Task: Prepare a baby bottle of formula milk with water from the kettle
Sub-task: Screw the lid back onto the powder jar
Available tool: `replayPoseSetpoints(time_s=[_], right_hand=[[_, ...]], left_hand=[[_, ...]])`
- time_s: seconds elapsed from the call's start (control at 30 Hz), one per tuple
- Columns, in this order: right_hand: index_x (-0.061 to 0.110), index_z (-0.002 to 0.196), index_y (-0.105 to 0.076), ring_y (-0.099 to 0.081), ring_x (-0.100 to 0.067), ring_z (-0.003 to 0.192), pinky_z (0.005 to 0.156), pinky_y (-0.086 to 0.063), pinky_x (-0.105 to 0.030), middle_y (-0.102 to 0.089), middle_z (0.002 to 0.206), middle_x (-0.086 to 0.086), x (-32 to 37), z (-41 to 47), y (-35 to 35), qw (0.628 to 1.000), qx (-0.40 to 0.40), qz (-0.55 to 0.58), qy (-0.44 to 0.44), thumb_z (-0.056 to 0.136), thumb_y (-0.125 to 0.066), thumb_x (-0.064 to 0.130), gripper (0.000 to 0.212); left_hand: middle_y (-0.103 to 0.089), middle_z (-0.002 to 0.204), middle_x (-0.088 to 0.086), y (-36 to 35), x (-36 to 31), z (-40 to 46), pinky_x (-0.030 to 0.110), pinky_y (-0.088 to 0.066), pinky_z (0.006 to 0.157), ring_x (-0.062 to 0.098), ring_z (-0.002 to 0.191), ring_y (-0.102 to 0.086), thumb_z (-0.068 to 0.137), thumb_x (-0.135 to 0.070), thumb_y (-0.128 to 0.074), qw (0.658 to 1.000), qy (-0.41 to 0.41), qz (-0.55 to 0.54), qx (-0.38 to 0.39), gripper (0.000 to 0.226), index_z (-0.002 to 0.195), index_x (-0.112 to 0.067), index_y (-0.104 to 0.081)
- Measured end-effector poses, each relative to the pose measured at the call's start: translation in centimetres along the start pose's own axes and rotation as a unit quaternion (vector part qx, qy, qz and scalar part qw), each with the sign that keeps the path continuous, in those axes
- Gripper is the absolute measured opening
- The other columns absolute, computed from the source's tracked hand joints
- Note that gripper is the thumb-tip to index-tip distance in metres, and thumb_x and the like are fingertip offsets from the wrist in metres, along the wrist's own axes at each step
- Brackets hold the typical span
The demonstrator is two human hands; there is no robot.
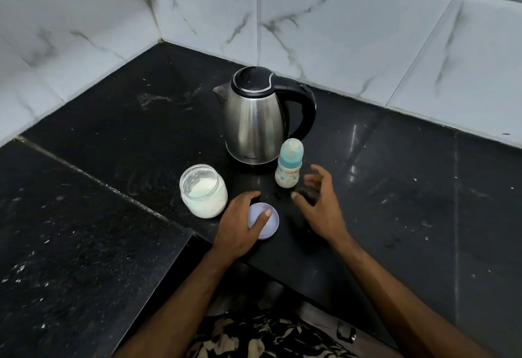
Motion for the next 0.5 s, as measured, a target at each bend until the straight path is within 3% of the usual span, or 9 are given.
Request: replayPoseSetpoints(time_s=[0.2, 0.3, 0.4, 0.5], right_hand=[[0.031, 0.128, -0.044, -0.053, -0.002, 0.117, 0.106, -0.045, -0.032, -0.056, 0.123, 0.008, -0.5, -3.7, -1.1, 0.998, 0.051, -0.023, -0.011, 0.083, -0.069, 0.005, 0.058], [0.032, 0.128, -0.045, -0.053, -0.002, 0.120, 0.106, -0.045, -0.029, -0.056, 0.126, 0.008, 0.1, -4.5, -1.6, 0.998, 0.061, -0.029, 0.001, 0.082, -0.068, 0.004, 0.059], [0.031, 0.130, -0.045, -0.052, 0.000, 0.122, 0.106, -0.044, -0.025, -0.056, 0.129, 0.006, 0.8, -5.4, -2.4, 0.997, 0.079, -0.025, 0.012, 0.081, -0.068, 0.002, 0.061], [0.026, 0.135, -0.043, -0.050, 0.003, 0.123, 0.106, -0.044, -0.023, -0.054, 0.132, 0.007, 1.7, -5.9, -3.3, 0.994, 0.104, -0.002, 0.020, 0.082, -0.067, 0.002, 0.063]], left_hand=[[-0.046, 0.151, 0.001, -0.8, -1.4, -1.4, 0.039, -0.026, 0.118, 0.018, 0.138, -0.041, 0.071, -0.073, -0.061, 0.984, -0.103, 0.141, 0.041, 0.096, 0.147, -0.018, -0.042], [-0.051, 0.146, 0.004, -0.7, -1.4, -2.0, 0.036, -0.031, 0.113, 0.024, 0.133, -0.049, 0.070, -0.070, -0.059, 0.981, -0.101, 0.157, 0.047, 0.095, 0.146, -0.016, -0.044], [-0.057, 0.139, 0.004, -0.5, -1.1, -1.9, 0.030, -0.033, 0.108, 0.022, 0.126, -0.053, 0.069, -0.067, -0.062, 0.995, -0.057, 0.070, 0.052, 0.090, 0.140, -0.013, -0.051], [-0.064, 0.127, -0.011, 0.4, -0.8, -1.7, 0.016, -0.044, 0.096, 0.001, 0.115, -0.059, 0.064, -0.065, -0.073, 0.988, 0.077, -0.127, 0.044, 0.077, 0.129, -0.025, -0.057]])
Point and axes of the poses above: each hand's wrist, its own z-axis towards the middle knuckle, its own y-axis out of the back of the hand, x = y × z, the point moved 9 cm from there along z, towards the middle knuckle
